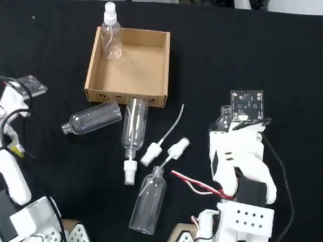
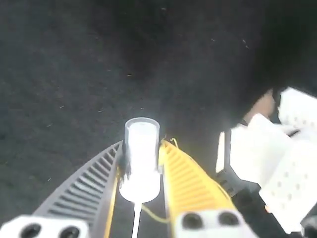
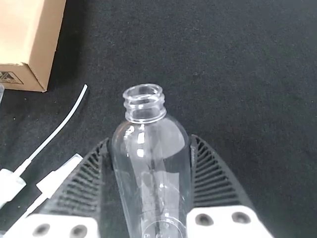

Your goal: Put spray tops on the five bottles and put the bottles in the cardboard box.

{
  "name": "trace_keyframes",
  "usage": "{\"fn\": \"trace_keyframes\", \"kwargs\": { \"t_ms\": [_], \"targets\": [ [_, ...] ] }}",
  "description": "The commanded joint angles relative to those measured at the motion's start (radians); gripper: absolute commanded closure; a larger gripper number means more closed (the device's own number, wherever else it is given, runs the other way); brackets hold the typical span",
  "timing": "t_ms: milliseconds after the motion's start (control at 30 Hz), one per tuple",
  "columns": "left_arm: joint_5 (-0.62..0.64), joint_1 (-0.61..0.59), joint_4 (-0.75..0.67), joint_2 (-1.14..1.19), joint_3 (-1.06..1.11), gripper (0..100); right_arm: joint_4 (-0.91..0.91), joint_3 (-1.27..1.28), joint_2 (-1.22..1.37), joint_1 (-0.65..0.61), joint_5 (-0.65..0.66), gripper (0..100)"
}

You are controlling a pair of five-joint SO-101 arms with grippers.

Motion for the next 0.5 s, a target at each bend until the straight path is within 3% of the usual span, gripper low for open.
{"fn": "trace_keyframes", "kwargs": {
  "t_ms": [0, 467],
  "targets": [
    [0.098, -0.016, 0.008, -0.017, -0.105, 97, -0.028, -0.004, -0.024, 0.028, 0.002, 93.1],
    [0.354, 0.031, 0.009, -0.017, -0.133, 97, -0.028, -0.004, -0.024, 0.028, 0.002, 93.1]
  ]
}}
